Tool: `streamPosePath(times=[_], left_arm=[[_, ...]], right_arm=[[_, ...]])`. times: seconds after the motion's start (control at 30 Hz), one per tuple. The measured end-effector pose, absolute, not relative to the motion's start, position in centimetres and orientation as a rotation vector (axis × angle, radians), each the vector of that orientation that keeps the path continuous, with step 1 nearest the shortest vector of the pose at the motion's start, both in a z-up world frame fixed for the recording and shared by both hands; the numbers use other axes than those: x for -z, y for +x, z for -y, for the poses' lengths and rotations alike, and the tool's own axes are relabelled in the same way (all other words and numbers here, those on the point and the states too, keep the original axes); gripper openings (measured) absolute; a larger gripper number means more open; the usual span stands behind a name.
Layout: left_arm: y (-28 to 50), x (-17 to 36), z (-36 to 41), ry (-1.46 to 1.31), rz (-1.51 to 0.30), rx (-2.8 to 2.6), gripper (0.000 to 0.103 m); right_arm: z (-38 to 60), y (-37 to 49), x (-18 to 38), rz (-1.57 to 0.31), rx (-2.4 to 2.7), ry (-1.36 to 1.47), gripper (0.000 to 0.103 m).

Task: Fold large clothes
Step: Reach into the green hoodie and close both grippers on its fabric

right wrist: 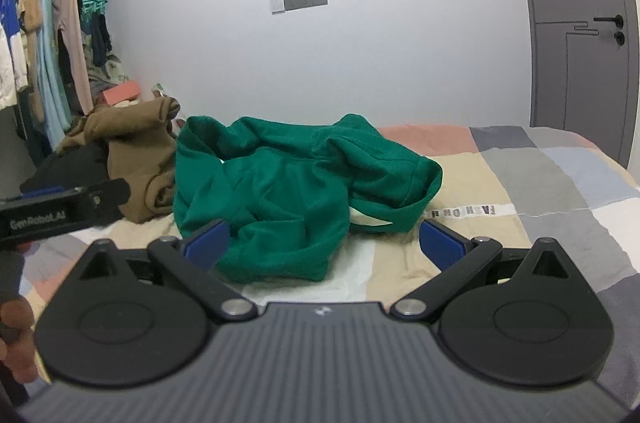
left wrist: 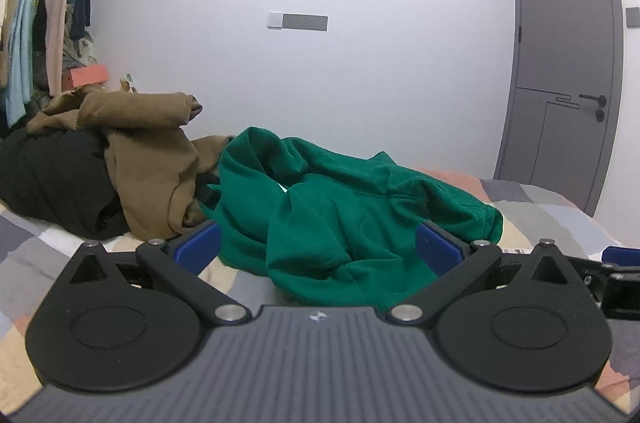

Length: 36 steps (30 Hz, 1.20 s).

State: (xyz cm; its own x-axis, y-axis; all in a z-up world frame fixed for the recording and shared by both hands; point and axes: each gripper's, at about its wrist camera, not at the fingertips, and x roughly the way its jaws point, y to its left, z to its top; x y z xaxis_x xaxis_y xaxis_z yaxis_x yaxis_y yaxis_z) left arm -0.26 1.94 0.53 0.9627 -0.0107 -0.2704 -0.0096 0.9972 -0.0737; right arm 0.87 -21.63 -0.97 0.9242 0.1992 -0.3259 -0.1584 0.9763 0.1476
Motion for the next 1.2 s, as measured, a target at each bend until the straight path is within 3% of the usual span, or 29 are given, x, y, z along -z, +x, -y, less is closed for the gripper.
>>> streamPosePath(times=[0.23, 0.57, 0.8, 1.13, 1.2], left_arm=[[2.6, -0.2, -3.1, -0.062, -0.258, 0.027, 0.103], [10.9, 3.1, -4.9, -0.037, -0.37, 0.046, 0.103], [17.3, 5.7, -7.4, -0.075, -0.491, 0.033, 0.103], [22.0, 11.1, -10.8, -0.382, -0.639, 0.097, 0.103], [22.3, 11.9, -10.8, -0.429, -0.644, 0.139, 0.103]], right_arm=[[21.3, 3.5, -0.1, -0.371, -0.196, 0.181, 0.103], [19.8, 10.6, -1.2, -0.388, -0.214, 0.21, 0.103], [19.7, 17.3, 3.0, -0.488, -0.19, 0.224, 0.103], [19.6, 23.4, 10.0, -0.595, -0.253, 0.338, 0.102], [19.6, 24.1, 11.1, -0.612, -0.253, 0.357, 0.097]])
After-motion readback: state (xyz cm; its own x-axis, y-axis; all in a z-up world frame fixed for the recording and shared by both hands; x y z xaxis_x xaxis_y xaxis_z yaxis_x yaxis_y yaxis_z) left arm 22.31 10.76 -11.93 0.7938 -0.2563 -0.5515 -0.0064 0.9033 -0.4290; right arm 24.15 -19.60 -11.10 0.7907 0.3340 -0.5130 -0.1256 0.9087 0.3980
